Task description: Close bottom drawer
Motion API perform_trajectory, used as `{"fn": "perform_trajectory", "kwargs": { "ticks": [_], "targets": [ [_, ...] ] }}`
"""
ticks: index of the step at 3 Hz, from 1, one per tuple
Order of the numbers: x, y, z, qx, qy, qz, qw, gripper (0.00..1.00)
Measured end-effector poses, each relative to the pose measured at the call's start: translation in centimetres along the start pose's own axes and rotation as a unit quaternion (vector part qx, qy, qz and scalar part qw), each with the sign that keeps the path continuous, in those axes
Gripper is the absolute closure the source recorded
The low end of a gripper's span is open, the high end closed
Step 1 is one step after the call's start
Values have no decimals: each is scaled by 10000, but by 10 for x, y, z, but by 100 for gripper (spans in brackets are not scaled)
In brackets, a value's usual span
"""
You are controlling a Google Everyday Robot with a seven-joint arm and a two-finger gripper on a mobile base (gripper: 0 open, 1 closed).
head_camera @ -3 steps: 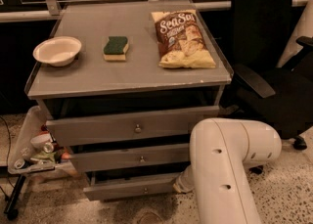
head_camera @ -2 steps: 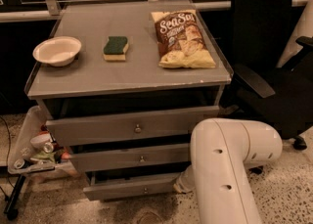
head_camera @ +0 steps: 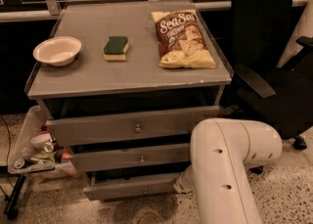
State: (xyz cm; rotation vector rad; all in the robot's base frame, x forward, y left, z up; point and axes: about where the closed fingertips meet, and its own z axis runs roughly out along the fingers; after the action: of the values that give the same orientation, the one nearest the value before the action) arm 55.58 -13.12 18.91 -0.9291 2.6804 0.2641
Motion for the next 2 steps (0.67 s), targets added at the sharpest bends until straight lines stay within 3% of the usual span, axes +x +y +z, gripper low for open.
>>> {"fn": "perform_trajectory", "kwargs": {
  "ticks": [1, 2],
  "targets": [
    [0, 0, 0, 0, 0, 0, 10000, 12],
    [0, 0, 0, 0, 0, 0, 10000, 0]
  ]
}}
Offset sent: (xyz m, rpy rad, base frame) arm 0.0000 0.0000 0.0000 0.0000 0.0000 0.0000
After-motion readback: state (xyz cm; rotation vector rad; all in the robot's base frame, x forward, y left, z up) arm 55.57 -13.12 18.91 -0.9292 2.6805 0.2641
